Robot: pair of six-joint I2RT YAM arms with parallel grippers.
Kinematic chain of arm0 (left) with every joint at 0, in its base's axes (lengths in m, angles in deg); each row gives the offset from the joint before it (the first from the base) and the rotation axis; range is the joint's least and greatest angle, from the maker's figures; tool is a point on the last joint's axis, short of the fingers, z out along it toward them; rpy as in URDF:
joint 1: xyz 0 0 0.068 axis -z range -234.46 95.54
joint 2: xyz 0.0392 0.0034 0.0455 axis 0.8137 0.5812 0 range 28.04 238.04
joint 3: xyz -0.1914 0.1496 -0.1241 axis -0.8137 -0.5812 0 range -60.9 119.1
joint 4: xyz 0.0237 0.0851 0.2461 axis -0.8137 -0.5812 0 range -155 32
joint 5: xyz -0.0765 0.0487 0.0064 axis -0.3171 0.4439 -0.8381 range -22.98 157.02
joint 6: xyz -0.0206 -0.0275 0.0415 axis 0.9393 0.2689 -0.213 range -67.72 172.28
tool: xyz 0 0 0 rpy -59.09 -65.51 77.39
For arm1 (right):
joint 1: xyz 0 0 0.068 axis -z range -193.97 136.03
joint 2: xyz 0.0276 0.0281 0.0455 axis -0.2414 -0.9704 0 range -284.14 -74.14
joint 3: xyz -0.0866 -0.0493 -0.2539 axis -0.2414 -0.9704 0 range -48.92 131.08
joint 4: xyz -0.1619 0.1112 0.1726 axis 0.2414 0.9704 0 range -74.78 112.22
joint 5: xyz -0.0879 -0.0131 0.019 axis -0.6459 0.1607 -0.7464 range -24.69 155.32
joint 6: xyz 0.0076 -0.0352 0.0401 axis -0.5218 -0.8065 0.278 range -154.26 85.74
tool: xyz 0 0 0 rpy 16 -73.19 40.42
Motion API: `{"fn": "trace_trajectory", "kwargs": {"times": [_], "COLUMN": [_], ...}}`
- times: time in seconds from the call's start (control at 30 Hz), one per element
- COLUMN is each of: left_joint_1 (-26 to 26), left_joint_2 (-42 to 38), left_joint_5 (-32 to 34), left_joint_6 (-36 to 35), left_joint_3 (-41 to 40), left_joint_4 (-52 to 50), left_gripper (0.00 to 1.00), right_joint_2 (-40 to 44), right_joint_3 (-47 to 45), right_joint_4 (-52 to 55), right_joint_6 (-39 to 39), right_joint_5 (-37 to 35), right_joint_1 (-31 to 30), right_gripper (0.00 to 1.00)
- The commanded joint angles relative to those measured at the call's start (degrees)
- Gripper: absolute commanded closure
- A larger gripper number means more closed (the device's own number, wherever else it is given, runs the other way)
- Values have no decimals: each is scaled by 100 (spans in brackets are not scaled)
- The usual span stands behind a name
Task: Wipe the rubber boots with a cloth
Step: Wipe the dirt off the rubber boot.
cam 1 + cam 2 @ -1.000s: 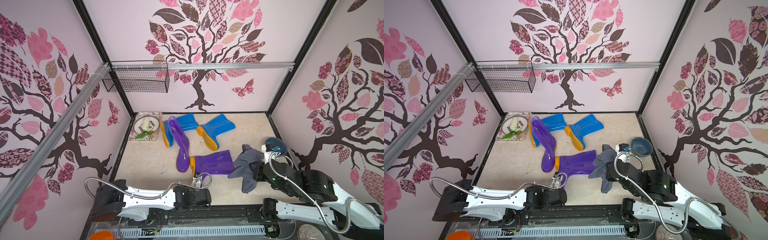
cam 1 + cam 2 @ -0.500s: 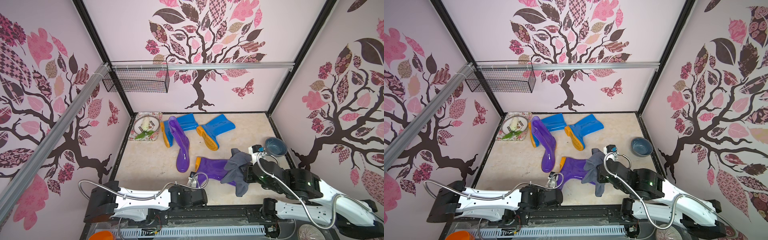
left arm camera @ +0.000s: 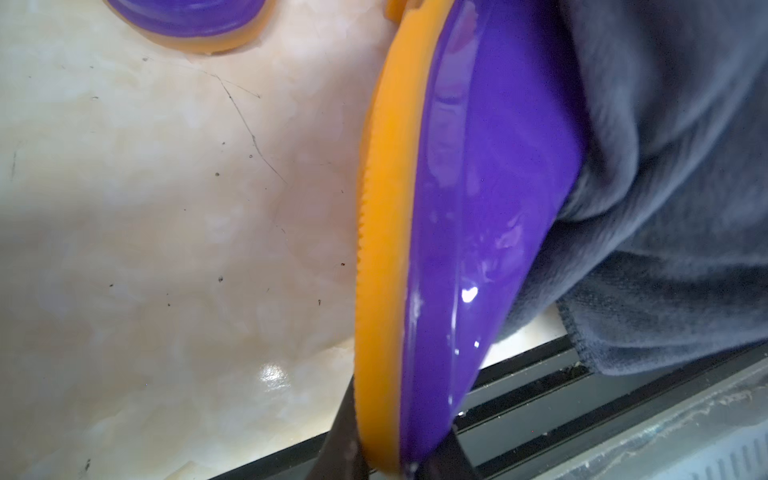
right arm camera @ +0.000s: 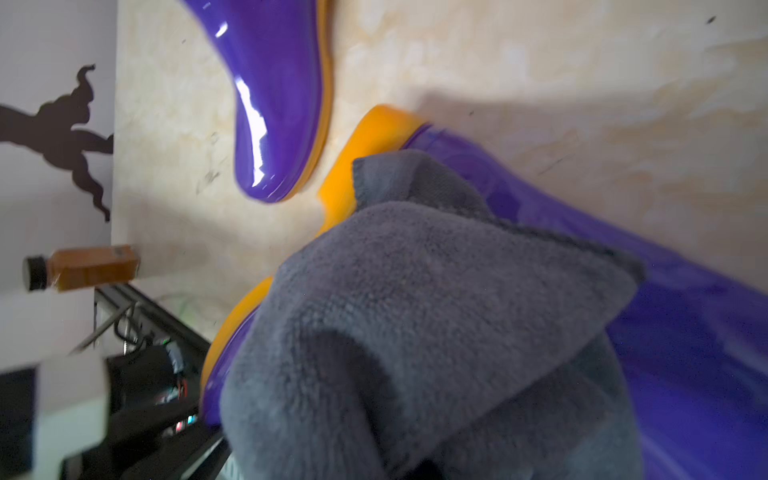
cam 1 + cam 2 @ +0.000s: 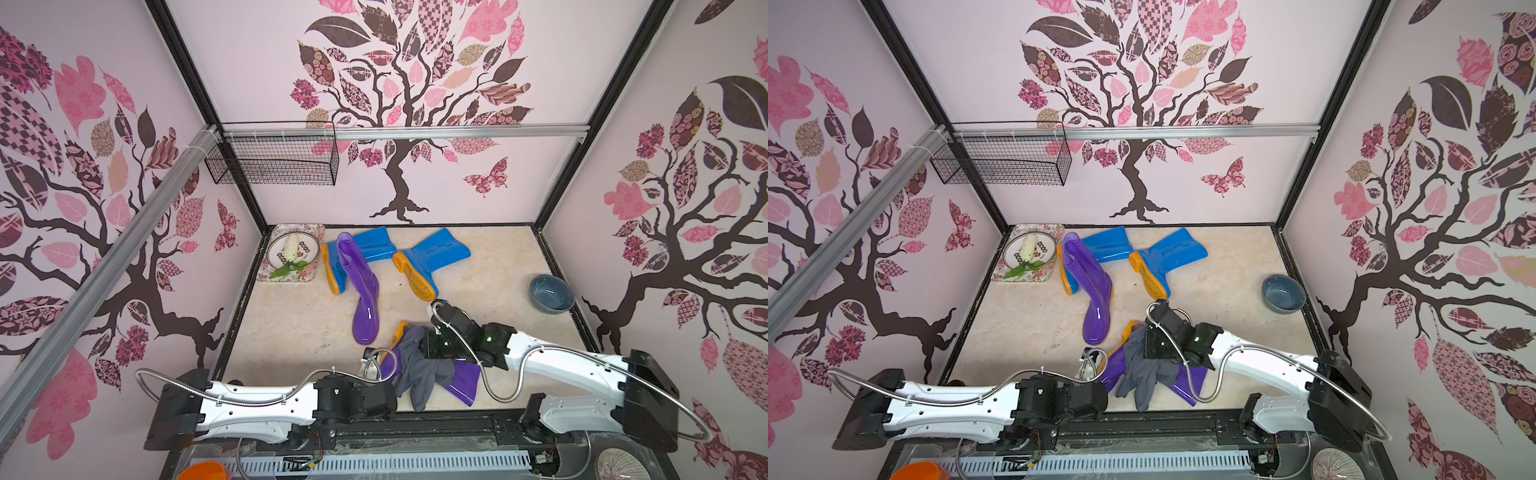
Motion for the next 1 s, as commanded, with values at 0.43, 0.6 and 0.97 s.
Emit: {"fn": "trace_trajectory", "kwargs": {"times": [0.43,0.6,0.97], "left_joint_1": [49,50,50], "left_joint_2": [-538,-767,-659], "left_joint_5": [-50,-16,93], "left_joint_6": [91,108,362], "left_joint_3": [-618,-720,-630], "left_joint_4": [-308,-286,-438], "left_gripper": [100,100,100], "right_joint_2": [-1430,-1267,-1162], "right_joint_3": [1038,619,145], "right_joint_4": [-15,-1136,128], "right_joint_6": [-1414,-1047,-1059], "right_joint_5": [410,1437,363], "right_joint_1": [673,635,1457], "right_gripper": [100,100,100]}}
